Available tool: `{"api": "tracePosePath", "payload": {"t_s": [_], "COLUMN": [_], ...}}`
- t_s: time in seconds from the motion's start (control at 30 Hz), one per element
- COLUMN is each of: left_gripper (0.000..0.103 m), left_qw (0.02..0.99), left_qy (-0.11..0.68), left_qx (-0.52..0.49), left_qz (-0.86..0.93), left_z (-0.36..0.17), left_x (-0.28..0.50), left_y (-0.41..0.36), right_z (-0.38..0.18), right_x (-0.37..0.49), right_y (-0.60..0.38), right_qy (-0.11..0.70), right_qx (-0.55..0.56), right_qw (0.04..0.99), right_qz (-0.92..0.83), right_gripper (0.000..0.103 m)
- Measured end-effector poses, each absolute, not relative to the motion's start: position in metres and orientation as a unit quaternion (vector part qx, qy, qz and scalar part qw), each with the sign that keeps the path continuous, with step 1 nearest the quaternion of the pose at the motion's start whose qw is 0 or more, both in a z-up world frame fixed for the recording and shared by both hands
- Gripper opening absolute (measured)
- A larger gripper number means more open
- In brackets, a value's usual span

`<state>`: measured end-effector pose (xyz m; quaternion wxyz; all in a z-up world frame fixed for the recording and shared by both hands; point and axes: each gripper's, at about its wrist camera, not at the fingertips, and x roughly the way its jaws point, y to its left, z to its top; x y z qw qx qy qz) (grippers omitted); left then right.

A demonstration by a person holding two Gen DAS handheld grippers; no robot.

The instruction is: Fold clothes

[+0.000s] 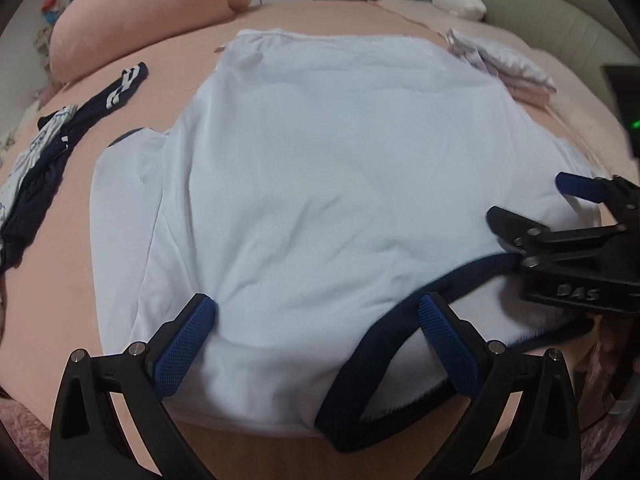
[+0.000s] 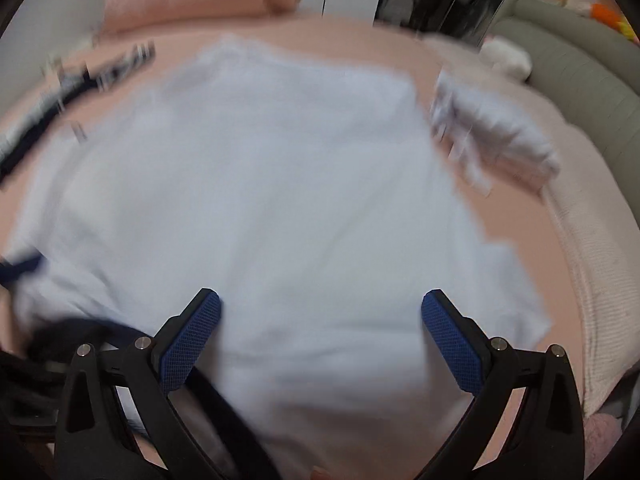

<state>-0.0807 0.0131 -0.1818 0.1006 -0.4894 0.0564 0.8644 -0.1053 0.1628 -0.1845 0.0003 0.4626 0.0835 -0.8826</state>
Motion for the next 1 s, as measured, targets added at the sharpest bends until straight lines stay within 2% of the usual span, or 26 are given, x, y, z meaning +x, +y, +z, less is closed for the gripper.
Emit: {"api": "tracePosePath", "payload": {"t_s": [0.13,0.33,0.53,0.63,0.77,0.87,1.0], "left_gripper": [0.103,0.103,0.103,0.103,0.103,0.103,0.098], "left_qw": [0.108,0.113,0.059,0.060,0.039,0.018,0.019], "left_qy": [0.064,0.009,0.049,0.012,-0.066,-0.100,-0.105], "left_qx": [-0.504,-0.450,-0.514,-0.485,-0.448,-0.457,-0.469], "left_qz": [0.855,0.886,0.854,0.873,0.891,0.884,0.877], "left_z": [-0.181,-0.151,-0.181,-0.160,-0.136,-0.141,-0.155], "left_x": [-0.074,-0.071,-0.081,-0.074,-0.089,-0.117,-0.143], "left_y": [0.008,0.000,-0.006,-0.023,-0.063,-0.095,-0.118], "right_z": [-0.192,-0.183,-0.163,-0.154,-0.152,-0.146,-0.132], "right_x": [-0.073,-0.042,-0.036,-0.036,-0.037,-0.042,-0.069], "right_y": [0.190,0.196,0.210,0.224,0.233,0.226,0.204], "right_qy": [0.035,0.081,0.058,0.042,0.016,0.014,0.020], "right_qx": [0.465,0.497,0.451,0.435,0.442,0.437,0.434], "right_qw": [0.023,0.048,-0.016,-0.045,-0.034,-0.011,0.033], "right_qz": [-0.884,-0.863,-0.891,-0.899,-0.896,-0.899,-0.900], "right_gripper": [0.103,0.102,0.102,0.102,0.102,0.102,0.102]}}
